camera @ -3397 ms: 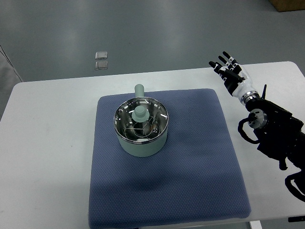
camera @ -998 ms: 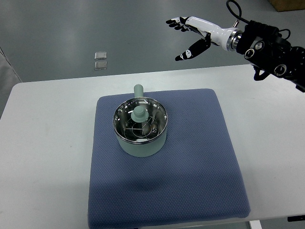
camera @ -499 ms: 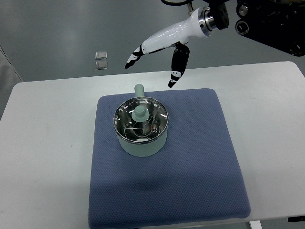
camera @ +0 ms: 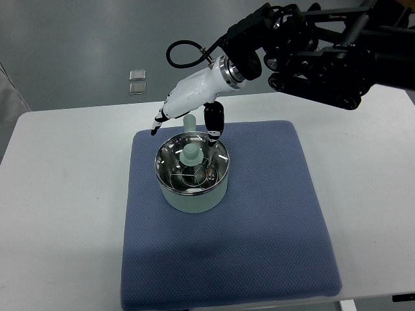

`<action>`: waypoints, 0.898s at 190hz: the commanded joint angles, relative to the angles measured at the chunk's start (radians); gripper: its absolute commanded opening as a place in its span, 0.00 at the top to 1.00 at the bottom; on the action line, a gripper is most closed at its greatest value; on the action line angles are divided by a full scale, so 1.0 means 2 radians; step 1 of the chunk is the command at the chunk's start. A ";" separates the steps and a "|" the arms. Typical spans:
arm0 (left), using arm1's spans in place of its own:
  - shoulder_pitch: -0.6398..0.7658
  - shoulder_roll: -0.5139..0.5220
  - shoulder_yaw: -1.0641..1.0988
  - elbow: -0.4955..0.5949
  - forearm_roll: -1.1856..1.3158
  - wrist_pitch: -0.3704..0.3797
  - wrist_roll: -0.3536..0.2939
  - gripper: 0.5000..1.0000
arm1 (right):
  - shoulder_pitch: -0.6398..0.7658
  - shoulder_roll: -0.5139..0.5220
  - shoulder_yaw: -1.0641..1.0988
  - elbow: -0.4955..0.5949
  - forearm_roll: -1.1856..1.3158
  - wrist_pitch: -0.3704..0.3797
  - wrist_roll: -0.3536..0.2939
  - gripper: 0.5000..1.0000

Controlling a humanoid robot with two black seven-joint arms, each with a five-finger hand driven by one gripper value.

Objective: Open lid and place right of pot
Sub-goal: 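Lower the right hand onto the lid and pinch the green knob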

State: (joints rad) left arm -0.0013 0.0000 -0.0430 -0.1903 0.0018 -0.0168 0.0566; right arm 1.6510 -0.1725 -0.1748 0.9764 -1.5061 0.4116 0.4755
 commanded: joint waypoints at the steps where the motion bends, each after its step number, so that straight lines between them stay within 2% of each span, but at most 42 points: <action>1: 0.000 0.000 0.000 0.000 0.001 0.000 0.000 0.00 | -0.004 0.005 -0.007 -0.003 -0.012 -0.006 0.000 0.14; 19: 0.000 0.000 0.000 0.000 0.001 0.000 0.000 0.00 | -0.006 0.009 -0.007 -0.003 -0.012 -0.009 0.000 0.18; 20: 0.000 0.000 0.000 0.000 0.001 0.000 0.000 0.00 | -0.011 0.013 -0.007 -0.003 -0.012 -0.012 0.000 0.21; 26: 0.000 0.000 0.000 0.000 0.000 0.000 0.000 0.00 | -0.014 0.015 -0.008 -0.004 -0.013 -0.014 0.000 0.23; 41: 0.000 0.000 0.000 0.000 0.001 0.000 0.000 0.00 | -0.022 0.016 -0.008 -0.005 -0.014 -0.023 0.000 0.25; 97: 0.000 0.000 0.000 0.000 0.000 0.000 0.000 0.00 | -0.043 0.028 -0.006 -0.040 -0.012 -0.056 -0.001 0.26; 171: 0.000 0.000 0.000 0.000 0.000 0.000 -0.001 0.00 | -0.057 0.031 -0.005 -0.040 -0.009 -0.057 0.002 0.26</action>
State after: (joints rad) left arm -0.0015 0.0000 -0.0430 -0.1903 0.0017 -0.0169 0.0560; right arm 1.5420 -0.1119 -0.1866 0.8958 -1.5242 0.3023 0.4797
